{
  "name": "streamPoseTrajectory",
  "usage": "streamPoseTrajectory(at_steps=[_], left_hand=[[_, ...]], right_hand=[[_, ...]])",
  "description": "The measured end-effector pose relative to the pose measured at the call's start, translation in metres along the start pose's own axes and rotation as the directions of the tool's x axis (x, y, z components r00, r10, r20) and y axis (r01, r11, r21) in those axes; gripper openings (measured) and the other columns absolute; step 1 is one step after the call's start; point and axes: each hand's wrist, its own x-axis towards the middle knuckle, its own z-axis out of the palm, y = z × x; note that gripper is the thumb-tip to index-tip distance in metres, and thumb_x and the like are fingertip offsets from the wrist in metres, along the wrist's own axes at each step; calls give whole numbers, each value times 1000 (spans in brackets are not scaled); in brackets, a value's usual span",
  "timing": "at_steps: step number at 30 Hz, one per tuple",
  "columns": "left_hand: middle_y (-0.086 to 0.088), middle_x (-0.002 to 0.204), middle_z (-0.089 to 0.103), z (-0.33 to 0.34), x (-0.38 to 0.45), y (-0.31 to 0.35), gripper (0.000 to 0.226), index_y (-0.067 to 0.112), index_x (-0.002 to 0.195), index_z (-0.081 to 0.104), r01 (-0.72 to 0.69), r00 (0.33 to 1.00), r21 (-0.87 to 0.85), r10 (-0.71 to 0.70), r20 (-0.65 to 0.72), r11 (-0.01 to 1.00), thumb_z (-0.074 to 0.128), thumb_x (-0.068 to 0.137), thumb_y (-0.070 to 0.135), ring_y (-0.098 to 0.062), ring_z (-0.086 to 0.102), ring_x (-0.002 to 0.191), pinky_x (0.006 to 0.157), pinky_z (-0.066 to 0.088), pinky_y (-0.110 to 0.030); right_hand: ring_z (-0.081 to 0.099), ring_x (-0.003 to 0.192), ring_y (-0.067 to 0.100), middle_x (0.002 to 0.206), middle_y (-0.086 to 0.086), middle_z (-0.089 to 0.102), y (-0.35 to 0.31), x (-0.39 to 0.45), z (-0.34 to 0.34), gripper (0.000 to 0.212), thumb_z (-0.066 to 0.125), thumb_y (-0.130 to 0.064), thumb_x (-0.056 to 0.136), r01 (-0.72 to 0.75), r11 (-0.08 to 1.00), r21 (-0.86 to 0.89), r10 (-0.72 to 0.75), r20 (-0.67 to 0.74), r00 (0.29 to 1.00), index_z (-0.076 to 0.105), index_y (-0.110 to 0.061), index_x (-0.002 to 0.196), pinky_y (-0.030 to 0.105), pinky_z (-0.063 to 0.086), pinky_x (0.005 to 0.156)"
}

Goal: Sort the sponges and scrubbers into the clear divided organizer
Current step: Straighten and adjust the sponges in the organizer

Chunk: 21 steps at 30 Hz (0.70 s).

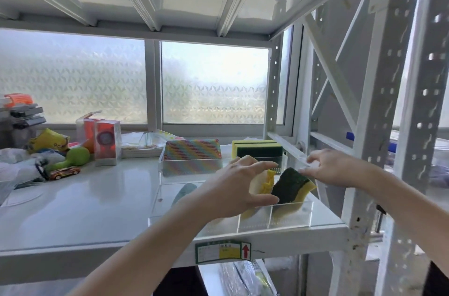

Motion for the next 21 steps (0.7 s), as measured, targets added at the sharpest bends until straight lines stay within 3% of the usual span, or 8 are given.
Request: streamPoseTrajectory(at_steps=[3,5,8,10,12,16,21], left_hand=[[8,132,44,8,7,2,59,46,136,36,-21,1000,27,20,20,999,59,82,50,-12,43,120,98,41,-32],[7,127,45,10,9,0,53,44,132,42,-23,1000,36,23,0,999,60,83,47,-13,46,116,97,43,-34],[6,126,46,11,10,-3,59,45,133,41,-33,999,61,34,-15,998,62,79,52,-13,45,116,96,43,-36],[8,130,45,5,8,-4,71,47,137,33,-38,999,69,40,-35,997,62,73,61,-12,43,119,98,42,-33],[8,135,45,-11,7,-12,75,46,138,30,0,995,28,3,-104,1000,59,71,65,-11,43,120,100,39,-31],[-1,128,54,-56,7,-57,64,33,135,41,147,957,12,-140,-256,989,61,78,54,-16,52,114,95,42,-31],[-12,138,49,-90,9,-120,67,19,138,40,391,908,27,-380,-179,920,68,80,37,-26,48,124,99,39,-32]], right_hand=[[60,75,13,100,5,63,4,4,16,47,48,-46,92,-8,989,147,-4,85,996,54,-12,125,25,50,69],[59,70,11,84,1,63,3,5,19,45,48,-47,92,-6,987,162,-10,101,995,58,-12,119,24,49,65],[63,95,18,110,6,67,-2,12,12,53,47,-55,89,52,995,87,-50,-17,999,62,-12,117,30,50,83],[59,108,20,124,7,62,-10,21,0,61,54,-55,85,150,982,114,-129,-171,977,54,-13,129,32,47,91],[53,118,21,135,7,54,-23,36,-12,71,62,-52,82,283,949,138,-250,-214,944,43,-13,139,34,43,99],[39,135,22,149,1,39,-47,77,-17,83,71,-51,74,374,919,126,-372,-38,927,35,-22,144,41,33,112],[36,137,19,150,-2,38,-59,106,-18,80,72,-42,76,404,904,143,-422,131,897,34,-25,144,36,29,113]])
